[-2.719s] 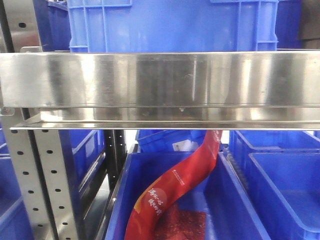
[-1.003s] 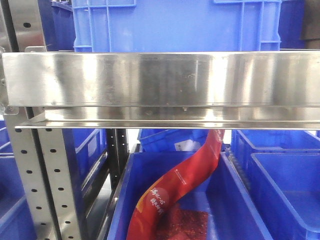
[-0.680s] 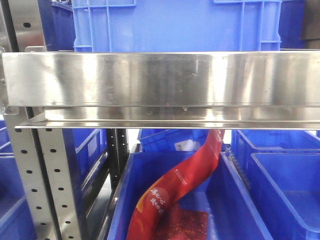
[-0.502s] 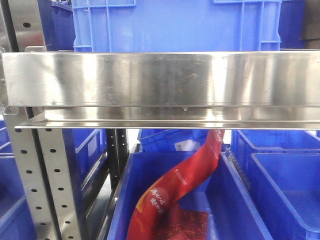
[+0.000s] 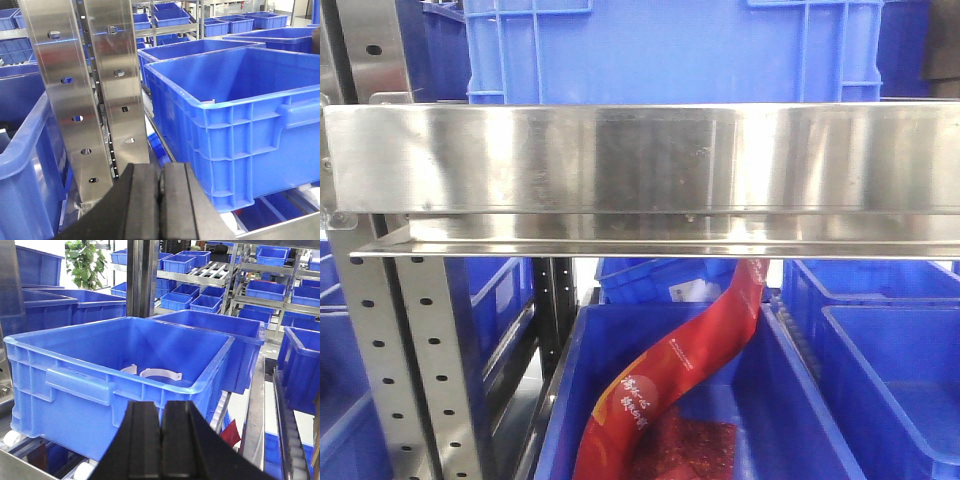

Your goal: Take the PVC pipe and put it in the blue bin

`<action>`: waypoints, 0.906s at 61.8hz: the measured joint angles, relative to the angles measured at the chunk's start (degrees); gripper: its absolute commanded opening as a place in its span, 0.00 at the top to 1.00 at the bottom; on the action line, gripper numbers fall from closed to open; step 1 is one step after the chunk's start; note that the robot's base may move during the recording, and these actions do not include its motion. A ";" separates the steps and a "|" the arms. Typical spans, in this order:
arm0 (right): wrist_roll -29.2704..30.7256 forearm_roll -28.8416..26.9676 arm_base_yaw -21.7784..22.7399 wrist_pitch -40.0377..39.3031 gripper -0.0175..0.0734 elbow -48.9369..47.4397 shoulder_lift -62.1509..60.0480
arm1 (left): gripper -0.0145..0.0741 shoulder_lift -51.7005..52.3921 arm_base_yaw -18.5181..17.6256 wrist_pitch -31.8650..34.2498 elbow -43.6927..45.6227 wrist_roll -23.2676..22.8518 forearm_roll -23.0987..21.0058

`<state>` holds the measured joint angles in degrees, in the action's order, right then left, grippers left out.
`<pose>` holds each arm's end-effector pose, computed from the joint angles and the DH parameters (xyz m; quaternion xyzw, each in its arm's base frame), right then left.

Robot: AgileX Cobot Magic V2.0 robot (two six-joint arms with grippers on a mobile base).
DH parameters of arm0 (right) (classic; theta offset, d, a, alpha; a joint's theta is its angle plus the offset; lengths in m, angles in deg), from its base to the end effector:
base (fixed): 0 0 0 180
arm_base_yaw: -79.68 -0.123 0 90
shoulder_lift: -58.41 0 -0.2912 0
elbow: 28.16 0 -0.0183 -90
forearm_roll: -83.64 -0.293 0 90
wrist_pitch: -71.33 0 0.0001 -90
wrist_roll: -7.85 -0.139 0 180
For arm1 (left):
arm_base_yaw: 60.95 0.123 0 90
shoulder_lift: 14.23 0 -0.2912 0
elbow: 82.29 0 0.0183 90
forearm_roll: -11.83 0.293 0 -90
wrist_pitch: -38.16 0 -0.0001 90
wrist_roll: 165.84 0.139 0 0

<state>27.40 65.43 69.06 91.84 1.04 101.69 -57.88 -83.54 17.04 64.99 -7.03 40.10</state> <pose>0.1937 0.0518 0.4233 -0.1194 0.7095 0.0889 0.6888 0.1994 -0.0572 0.3984 0.1221 0.7276 -0.0376 0.6740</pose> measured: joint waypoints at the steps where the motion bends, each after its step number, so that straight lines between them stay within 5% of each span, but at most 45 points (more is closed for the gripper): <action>1: 0.00 0.00 0.00 0.00 0.99 0.00 0.00 | 0.96 0.00 0.00 0.00 0.00 0.00 0.00; 22: 0.00 0.00 0.00 0.12 0.99 0.00 0.00 | 0.96 0.14 0.57 0.09 0.00 0.00 0.00; 56: 0.00 0.00 0.00 0.12 0.99 0.00 0.00 | 0.96 7.62 19.32 1.16 -0.18 0.00 0.48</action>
<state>27.40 65.43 69.06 91.95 1.04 101.69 -50.25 -64.22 18.21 64.81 -7.03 40.58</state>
